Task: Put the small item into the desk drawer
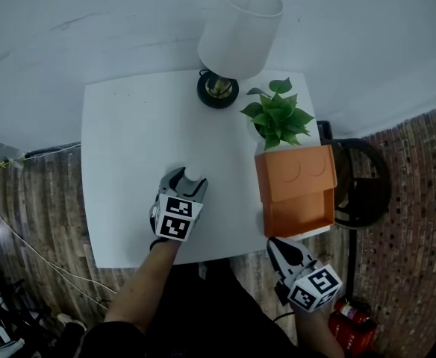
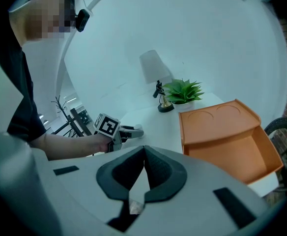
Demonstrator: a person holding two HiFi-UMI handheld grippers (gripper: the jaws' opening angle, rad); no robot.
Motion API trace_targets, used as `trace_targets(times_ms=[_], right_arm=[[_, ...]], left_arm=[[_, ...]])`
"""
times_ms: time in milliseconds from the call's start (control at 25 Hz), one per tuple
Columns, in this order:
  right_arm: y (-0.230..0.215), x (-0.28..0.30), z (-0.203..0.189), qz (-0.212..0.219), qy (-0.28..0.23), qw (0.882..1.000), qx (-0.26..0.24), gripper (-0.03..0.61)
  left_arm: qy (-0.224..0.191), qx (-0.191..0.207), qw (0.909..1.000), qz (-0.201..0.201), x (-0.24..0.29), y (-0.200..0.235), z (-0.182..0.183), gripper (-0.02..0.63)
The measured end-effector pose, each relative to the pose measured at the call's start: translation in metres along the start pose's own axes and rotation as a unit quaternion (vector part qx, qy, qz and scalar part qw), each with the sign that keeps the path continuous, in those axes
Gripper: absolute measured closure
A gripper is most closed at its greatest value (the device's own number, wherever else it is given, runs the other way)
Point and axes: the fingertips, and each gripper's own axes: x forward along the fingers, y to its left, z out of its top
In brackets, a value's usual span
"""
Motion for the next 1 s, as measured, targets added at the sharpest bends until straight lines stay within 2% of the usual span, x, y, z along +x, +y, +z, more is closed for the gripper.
trace_targets(times_ms=[280, 480, 640, 1000], right_arm=[[0.001, -0.001, -0.007, -0.014, 0.000, 1.000, 0.013, 0.574], [0.000, -0.008, -0.010, -0.031, -0.006, 0.999, 0.022, 0.574], [0.002, -0.010, -0.008, -0.040, -0.014, 0.999, 0.024, 0.574], [0.021, -0.021, 0.008, -0.051, -0.044, 0.998, 0.011, 0.574]], left_arm=[[0.002, 0.000, 1.0000, -0.002, 0.007, 0.007, 0.009, 0.377], [-0.009, 0.019, 0.9997, -0.010, 0.018, 0.002, 0.011, 0.379], [-0.004, 0.022, 0.9996, -0.016, 0.019, -0.002, 0.008, 0.404], [-0.013, 0.031, 0.9988, -0.036, -0.013, -0.015, 0.029, 0.413]])
